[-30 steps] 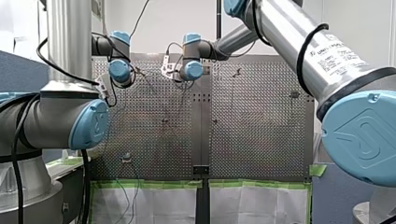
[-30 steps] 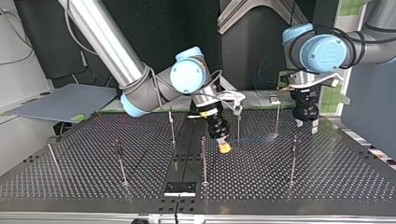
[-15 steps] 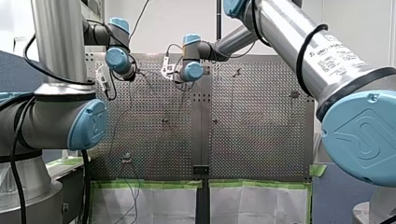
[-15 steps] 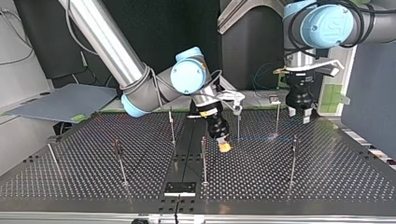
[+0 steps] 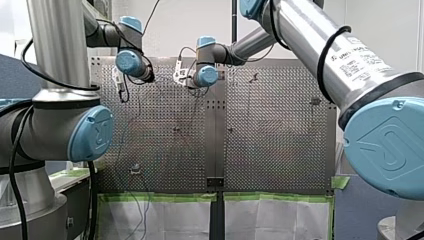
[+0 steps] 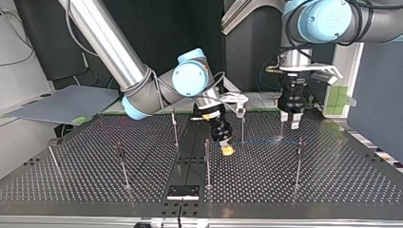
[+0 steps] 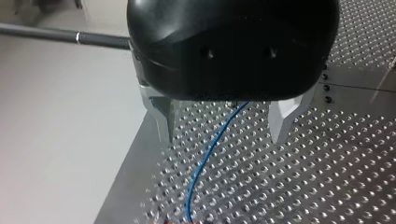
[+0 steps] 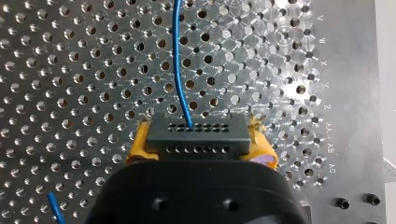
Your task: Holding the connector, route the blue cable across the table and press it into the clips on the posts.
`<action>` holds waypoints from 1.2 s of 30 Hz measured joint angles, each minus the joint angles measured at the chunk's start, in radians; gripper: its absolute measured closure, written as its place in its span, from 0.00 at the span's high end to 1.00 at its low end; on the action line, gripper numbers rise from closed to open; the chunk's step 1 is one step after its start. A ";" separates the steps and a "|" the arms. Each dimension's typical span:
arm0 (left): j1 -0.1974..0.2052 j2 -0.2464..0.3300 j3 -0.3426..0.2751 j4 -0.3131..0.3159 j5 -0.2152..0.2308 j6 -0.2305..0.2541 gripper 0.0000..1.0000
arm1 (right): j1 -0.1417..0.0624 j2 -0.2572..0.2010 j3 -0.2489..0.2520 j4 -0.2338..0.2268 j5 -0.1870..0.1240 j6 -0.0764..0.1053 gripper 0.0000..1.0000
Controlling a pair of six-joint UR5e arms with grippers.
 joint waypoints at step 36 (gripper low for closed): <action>-0.081 -0.231 0.139 0.232 -0.174 0.140 1.00 | 0.000 0.000 0.000 0.003 0.000 -0.002 0.00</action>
